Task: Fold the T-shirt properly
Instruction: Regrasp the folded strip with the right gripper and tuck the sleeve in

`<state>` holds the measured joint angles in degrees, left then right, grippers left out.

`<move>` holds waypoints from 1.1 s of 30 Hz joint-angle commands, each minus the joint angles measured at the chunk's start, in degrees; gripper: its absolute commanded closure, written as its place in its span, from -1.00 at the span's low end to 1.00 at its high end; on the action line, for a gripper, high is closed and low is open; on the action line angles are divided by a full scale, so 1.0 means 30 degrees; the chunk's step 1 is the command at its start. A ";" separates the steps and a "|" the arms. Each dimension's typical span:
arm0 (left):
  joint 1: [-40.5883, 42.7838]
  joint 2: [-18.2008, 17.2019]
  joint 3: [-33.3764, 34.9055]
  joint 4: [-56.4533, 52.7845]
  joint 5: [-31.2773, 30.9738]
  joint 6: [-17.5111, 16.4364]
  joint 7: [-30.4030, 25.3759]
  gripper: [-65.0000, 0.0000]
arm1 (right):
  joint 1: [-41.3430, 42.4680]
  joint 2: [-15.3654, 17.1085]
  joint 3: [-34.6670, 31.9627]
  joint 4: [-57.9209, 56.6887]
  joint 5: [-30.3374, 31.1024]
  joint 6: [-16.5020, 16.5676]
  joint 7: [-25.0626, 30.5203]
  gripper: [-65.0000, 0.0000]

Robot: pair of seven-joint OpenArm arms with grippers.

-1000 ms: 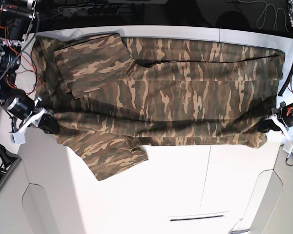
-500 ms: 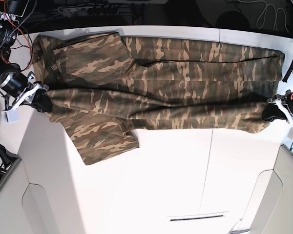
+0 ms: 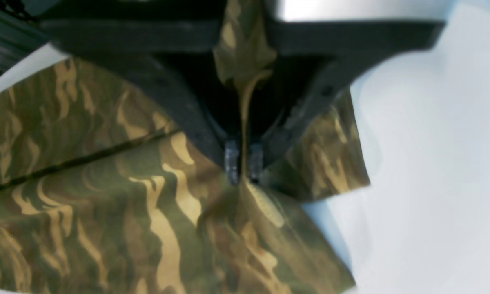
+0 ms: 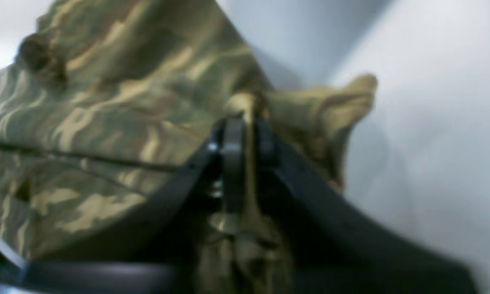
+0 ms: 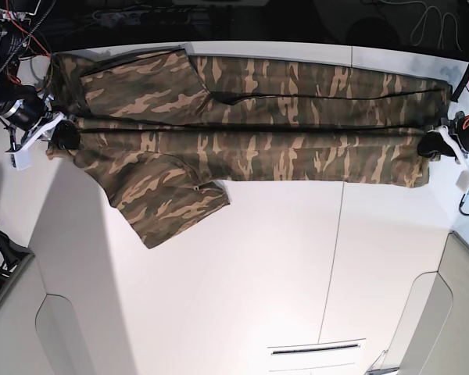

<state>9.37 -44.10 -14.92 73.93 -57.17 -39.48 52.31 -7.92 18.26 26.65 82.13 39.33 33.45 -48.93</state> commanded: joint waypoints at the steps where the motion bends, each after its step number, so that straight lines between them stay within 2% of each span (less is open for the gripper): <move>1: -0.0138 -0.0525 -0.0211 0.0248 -0.0146 -0.0172 -0.0197 1.00 | 0.0204 0.0357 0.0146 0.0066 0.0270 0.0066 0.0911 0.40; 3: -0.0153 -0.0481 -0.0211 0.0248 -0.0146 -0.0172 -0.0204 1.00 | 0.0219 0.0364 0.0146 -0.0044 0.0459 0.0066 0.1887 0.15; 4: -0.0160 -0.0488 -0.0211 0.0248 -0.0168 -0.0172 -0.0240 1.00 | 0.0262 0.0372 0.0153 -0.0022 0.0656 0.0066 0.2324 0.12; 8: -0.0131 -0.0488 -0.0211 0.0248 -0.0153 -0.0172 -0.0233 1.00 | 0.1056 0.0299 0.0168 -0.0007 0.0736 0.0051 0.3832 0.12; 16: -0.0087 -0.0481 -0.0219 0.0248 -0.0146 -0.0172 -0.0204 1.00 | 0.4415 -0.0729 0.0080 -0.0357 -0.2062 -0.0277 0.4036 0.12; 21: -0.0102 -0.0423 -0.0211 0.0248 -0.0160 -0.0172 -0.0284 1.00 | 0.6419 -0.1166 -0.0685 -0.2951 -0.2659 -0.0568 0.4459 0.12; 26: -0.0102 -0.0430 -0.0211 0.0248 -0.0160 -0.0172 -0.0277 1.00 | 0.7985 -0.1698 -0.1843 -0.6339 -0.2980 -0.0488 0.4969 -0.19; 30: -0.0095 -0.0423 -0.0211 0.0248 -0.0160 -0.0172 -0.0284 1.00 | 0.8357 -0.2339 -0.3388 -0.7650 -0.3009 -0.0488 0.5144 -0.19; 33: -0.0102 -0.0430 -0.0211 0.0248 -0.0160 -0.0172 -0.0284 1.00 | 0.8335 -0.3002 -0.4517 -0.7868 -0.3847 -0.0503 0.5238 -0.19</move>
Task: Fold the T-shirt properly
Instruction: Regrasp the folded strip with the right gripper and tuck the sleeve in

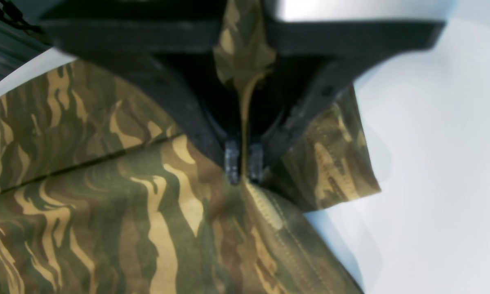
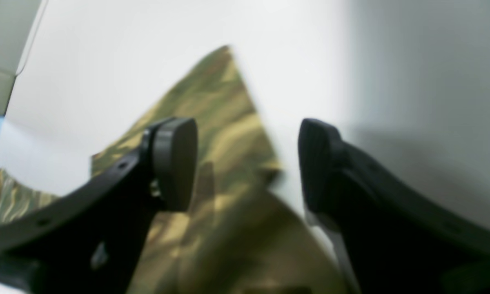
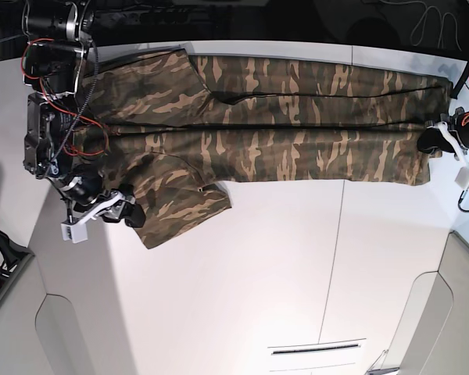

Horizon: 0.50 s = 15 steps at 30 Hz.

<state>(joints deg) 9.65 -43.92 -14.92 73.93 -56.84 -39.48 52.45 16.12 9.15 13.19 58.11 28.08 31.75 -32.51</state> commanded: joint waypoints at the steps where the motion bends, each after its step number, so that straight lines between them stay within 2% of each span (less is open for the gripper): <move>1: -0.0197 -0.0481 -0.0211 0.0248 -0.0277 -0.0172 -0.0328 1.00 | 0.0277 -0.0204 -0.0342 0.0138 -0.0364 0.0066 -0.0240 -0.19; 5: -0.0197 -0.0488 -0.0211 0.0248 -0.0277 -0.0172 -0.0401 1.00 | 0.0168 -0.0765 -0.1392 0.0146 -0.0386 0.0066 -0.0248 -0.16; 6: -0.0197 -0.0488 -0.0211 0.0248 -0.0277 -0.0172 -0.0415 1.00 | 0.0175 -0.0845 -0.1552 0.0146 -0.0423 0.0066 -0.0248 -0.06; 8: -0.0189 -0.0481 -0.0211 0.0248 -0.0277 -0.0172 -0.0401 1.00 | 0.0175 -0.0896 -0.1698 0.0219 -0.0415 0.0066 -0.0233 0.35; 10: -0.0189 -0.0488 -0.0211 0.0248 -0.0270 -0.0172 -0.0393 1.00 | 0.0175 -0.0882 -0.1683 0.0386 -0.0364 0.0066 -0.0277 0.89; 11: -0.0197 -0.0488 -0.0211 0.0248 -0.0277 -0.0172 -0.0401 1.00 | 0.0175 -0.0882 -0.1683 0.0525 -0.0372 0.0066 -0.0437 1.00; 15: -0.0197 -0.0503 -0.0219 0.0248 -0.0750 -0.0172 -0.0401 1.00 | 0.0168 -0.0882 -0.1632 0.2186 0.0386 0.0073 -0.3038 1.00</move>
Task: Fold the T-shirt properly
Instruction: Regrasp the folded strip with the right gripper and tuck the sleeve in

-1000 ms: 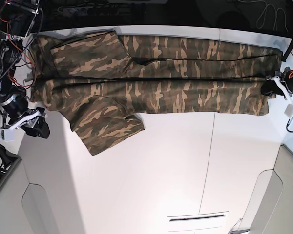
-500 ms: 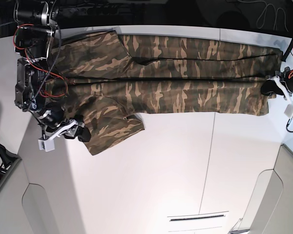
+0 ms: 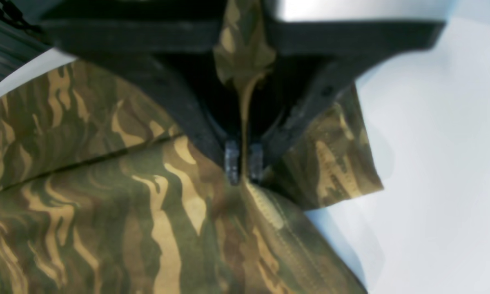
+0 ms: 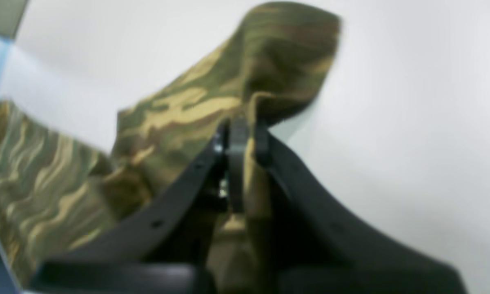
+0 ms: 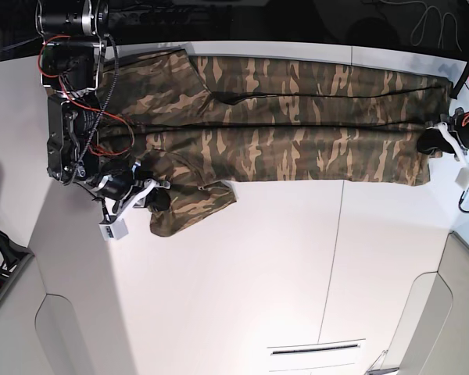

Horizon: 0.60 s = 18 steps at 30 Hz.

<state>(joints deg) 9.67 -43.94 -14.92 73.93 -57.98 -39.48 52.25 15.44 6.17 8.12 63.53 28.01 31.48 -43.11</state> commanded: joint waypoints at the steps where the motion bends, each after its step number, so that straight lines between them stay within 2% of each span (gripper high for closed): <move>1: -0.0211 -0.0495 -0.0219 0.0255 -0.0561 -0.0172 -0.0342 1.00 | 0.0379 0.0109 0.0146 0.1042 0.0831 0.0175 -0.0408 1.00; 5: -0.0138 -0.0495 -0.0466 0.0991 -0.0896 -0.0172 -0.0160 1.00 | -0.0328 0.0211 0.1042 0.4539 0.2237 0.0423 -0.3140 1.00; 9: 0.0860 -0.0488 -0.1705 0.2747 -0.0918 -0.0172 0.0168 1.00 | -0.2331 0.0262 0.2659 0.8743 0.3526 0.0590 -0.4568 1.00; 14: 0.3140 -0.0488 -0.3752 0.5166 -0.1042 -0.0172 0.0255 1.00 | -0.5574 0.0262 0.4401 1.2757 0.6040 0.0809 -0.5362 1.00; 18: 0.4758 -0.0481 -0.5537 0.6776 -0.1042 -0.0172 0.0248 1.00 | -0.7752 0.0270 0.5712 1.4630 0.6870 0.0816 -0.5384 1.00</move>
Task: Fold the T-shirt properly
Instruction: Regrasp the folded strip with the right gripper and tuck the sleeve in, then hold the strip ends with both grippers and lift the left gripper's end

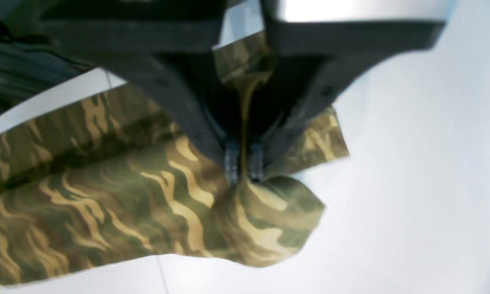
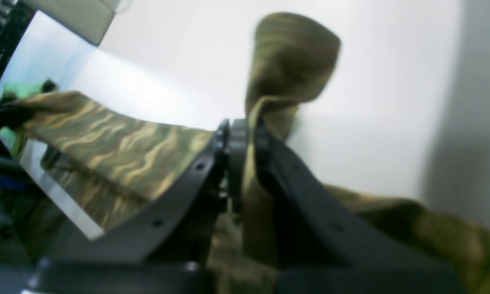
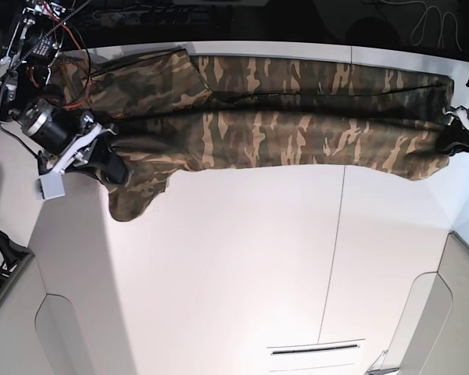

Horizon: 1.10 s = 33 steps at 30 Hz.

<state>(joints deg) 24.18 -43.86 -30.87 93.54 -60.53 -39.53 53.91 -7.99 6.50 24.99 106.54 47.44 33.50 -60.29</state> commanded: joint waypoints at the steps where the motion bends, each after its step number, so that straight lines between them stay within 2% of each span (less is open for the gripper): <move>1: 0.0350 -0.0517 -0.0656 0.0546 -0.0189 -0.0157 -0.0306 1.00 | -0.0459 0.0160 0.0459 0.0605 0.0685 0.0138 0.0342 1.00; 4: 0.1523 -0.0510 -0.1413 0.1129 -0.0189 -0.0157 -0.0306 1.00 | -0.1756 0.0153 0.1472 0.0896 0.1865 0.0146 0.0124 1.00; 9: 0.2441 -0.0423 -0.1464 0.1202 -0.0918 -0.0157 -0.0284 1.00 | -0.3155 0.0138 0.1880 0.0896 0.1945 0.0277 0.0007 1.00; 15: 0.2477 0.0503 -0.1464 0.1202 -0.1049 -0.0157 0.1807 1.00 | -0.4160 0.0146 0.1880 0.0874 0.0109 0.0248 0.0080 1.00; 18: 0.2470 0.1071 -0.1464 0.1195 -0.1042 -0.0157 0.1989 1.00 | -0.4226 0.0146 0.1880 0.0838 -0.0918 0.0109 0.0175 1.00; 19: 0.2477 0.1246 -0.1464 0.1195 -0.1035 -0.0157 0.1989 1.00 | -0.4233 0.0146 0.1880 0.0838 -0.1195 0.0109 0.0321 0.76; 21: 0.2477 0.1508 -0.1464 0.1195 -0.1035 -0.0157 0.1989 0.79 | -0.4233 0.0146 0.1880 0.0838 -0.1698 0.0015 0.0597 0.30; 22: 0.2470 0.1625 -0.1472 0.1195 -0.1035 -0.0157 0.1989 0.66 | -0.4233 0.0153 0.1887 0.0838 -0.1763 -0.0058 0.0597 0.14; 23: 0.2477 0.1683 -0.1472 0.1195 -0.1035 -0.0157 0.1989 0.54 | -0.4233 0.0153 0.1916 0.0838 -0.1741 -0.0080 0.0597 0.06; 25: 0.2470 0.1763 -0.1472 0.1195 -0.1042 -0.0157 0.1982 0.40 | -0.4226 0.0153 0.2047 0.0845 -0.1661 -0.0087 0.0583 0.06; 28: 0.2470 0.1902 -0.2076 0.1202 -0.1450 -0.0157 0.1974 0.39 | -0.4160 0.0153 0.2688 0.0852 -0.1362 -0.0080 0.0590 0.06; 33: 0.2470 0.2674 -0.5158 0.1202 -0.2492 -0.0157 0.2004 0.39 | -0.3934 0.0146 0.5027 0.1086 -0.0627 -0.0080 0.0590 0.06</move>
<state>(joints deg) 31.57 -34.74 -45.76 96.40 -66.92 -39.70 60.66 -20.12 6.48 39.83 108.64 44.14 33.19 -59.64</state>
